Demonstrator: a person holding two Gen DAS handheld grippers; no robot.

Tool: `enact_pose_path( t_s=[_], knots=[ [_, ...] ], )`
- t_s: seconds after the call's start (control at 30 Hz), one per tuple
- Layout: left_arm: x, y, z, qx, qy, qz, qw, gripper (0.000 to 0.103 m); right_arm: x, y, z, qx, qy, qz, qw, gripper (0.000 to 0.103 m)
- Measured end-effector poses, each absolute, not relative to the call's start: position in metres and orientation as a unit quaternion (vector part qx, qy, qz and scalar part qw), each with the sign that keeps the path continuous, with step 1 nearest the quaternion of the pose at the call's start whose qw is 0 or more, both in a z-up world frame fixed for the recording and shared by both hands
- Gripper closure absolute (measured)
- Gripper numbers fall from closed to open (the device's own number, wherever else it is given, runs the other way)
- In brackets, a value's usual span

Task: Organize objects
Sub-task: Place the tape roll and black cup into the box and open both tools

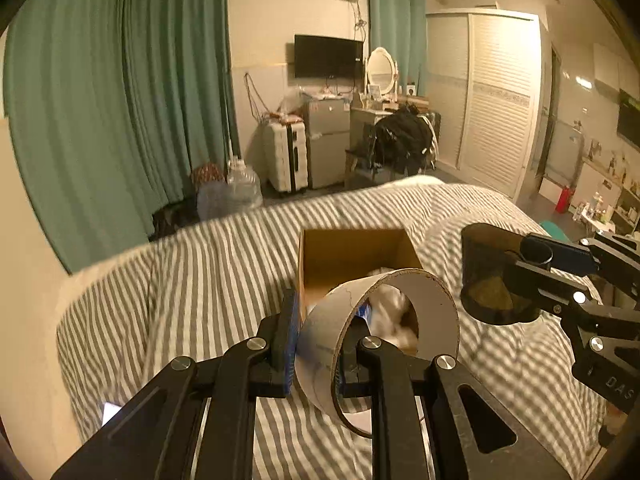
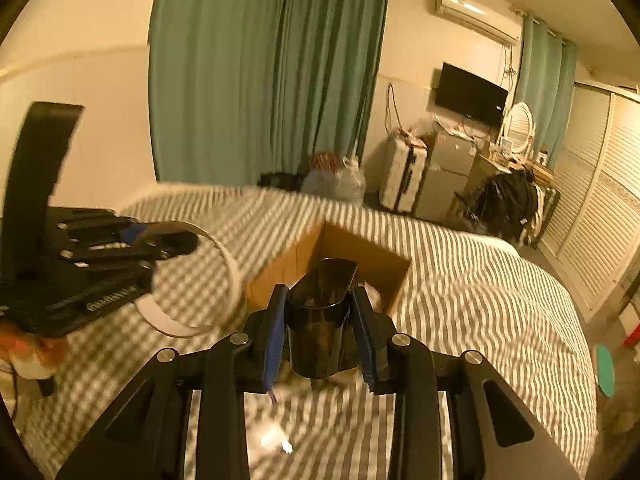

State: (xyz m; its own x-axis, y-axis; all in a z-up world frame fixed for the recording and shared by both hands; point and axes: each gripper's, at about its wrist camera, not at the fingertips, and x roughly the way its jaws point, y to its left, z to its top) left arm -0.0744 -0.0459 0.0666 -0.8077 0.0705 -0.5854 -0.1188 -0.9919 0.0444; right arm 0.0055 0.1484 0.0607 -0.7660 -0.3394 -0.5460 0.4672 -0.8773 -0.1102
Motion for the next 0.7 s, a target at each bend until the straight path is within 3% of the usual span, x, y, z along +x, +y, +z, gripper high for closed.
enact_pose_path(
  t_s=[0.3, 0.7],
  knots=[
    [-0.175, -0.034, 0.045, -0.321, 0.038, 0.946, 0.039, 0.088, -0.096, 0.130, 0.072, 0.256, 0.092, -0.936, 0.221, 0.073],
    [-0.262, -0.009, -0.056, -0.393, 0.073, 0.914, 0.064, 0.088, -0.213, 0.143, -0.010, 0.304, 0.044, -0.927, 0.215, 0.073]
  ],
)
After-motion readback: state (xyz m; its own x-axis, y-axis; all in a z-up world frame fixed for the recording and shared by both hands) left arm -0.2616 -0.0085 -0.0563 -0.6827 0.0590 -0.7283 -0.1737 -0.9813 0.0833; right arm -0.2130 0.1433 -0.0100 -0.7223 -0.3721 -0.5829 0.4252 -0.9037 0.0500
